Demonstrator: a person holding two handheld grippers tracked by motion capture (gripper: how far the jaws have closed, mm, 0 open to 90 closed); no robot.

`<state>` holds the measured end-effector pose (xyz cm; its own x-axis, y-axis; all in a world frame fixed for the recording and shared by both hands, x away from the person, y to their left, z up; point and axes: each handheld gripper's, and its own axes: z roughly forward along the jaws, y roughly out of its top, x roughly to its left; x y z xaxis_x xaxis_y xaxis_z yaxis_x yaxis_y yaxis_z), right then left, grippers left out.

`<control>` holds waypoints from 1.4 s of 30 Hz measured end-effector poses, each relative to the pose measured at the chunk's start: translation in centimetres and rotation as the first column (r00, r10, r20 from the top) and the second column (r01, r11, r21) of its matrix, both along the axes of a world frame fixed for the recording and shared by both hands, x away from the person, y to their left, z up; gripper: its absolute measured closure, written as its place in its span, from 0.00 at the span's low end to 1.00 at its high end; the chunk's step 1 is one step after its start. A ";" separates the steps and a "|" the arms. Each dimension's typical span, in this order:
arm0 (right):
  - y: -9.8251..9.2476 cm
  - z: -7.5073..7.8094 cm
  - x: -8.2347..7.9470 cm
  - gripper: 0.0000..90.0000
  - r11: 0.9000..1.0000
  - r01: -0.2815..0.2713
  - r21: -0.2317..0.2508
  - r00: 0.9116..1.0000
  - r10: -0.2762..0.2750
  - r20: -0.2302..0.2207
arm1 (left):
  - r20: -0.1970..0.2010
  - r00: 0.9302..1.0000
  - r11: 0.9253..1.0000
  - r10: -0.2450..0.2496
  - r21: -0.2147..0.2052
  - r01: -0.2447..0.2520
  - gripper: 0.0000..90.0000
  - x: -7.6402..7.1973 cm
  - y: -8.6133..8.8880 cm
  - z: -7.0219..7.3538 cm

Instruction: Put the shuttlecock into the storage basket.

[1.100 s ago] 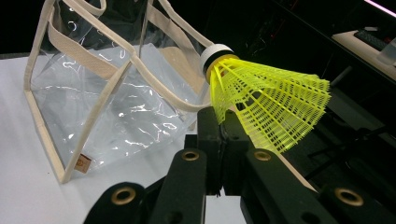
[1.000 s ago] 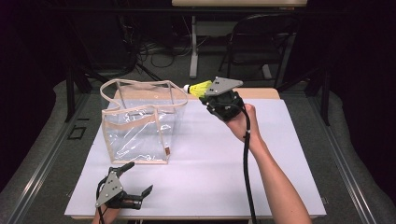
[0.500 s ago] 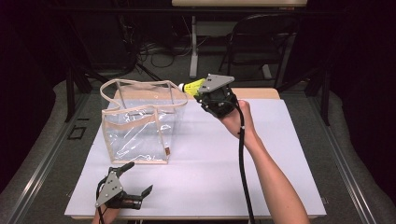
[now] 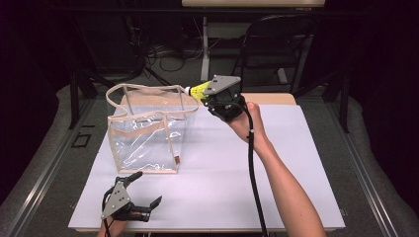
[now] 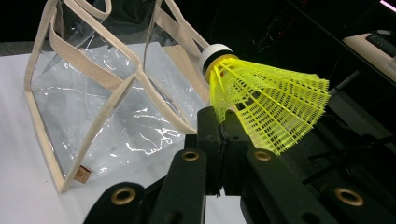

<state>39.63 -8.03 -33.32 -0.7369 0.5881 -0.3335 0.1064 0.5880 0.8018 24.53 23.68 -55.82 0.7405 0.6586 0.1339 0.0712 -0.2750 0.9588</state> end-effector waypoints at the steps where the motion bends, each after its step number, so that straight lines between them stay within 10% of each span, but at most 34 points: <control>1: 0.1 0.0 0.0 0.99 1.000 0.003 0.002 1.000 -0.003 -0.002 | -0.001 1.000 1.000 -0.002 -0.001 0.002 0.00 0.0 0.0 0.0; 42: 4.8 -0.6 2.2 0.99 0.995 -0.031 -0.099 0.998 0.026 -0.057 | -0.001 1.000 1.000 -0.004 -0.002 0.004 0.00 0.1 0.0 0.0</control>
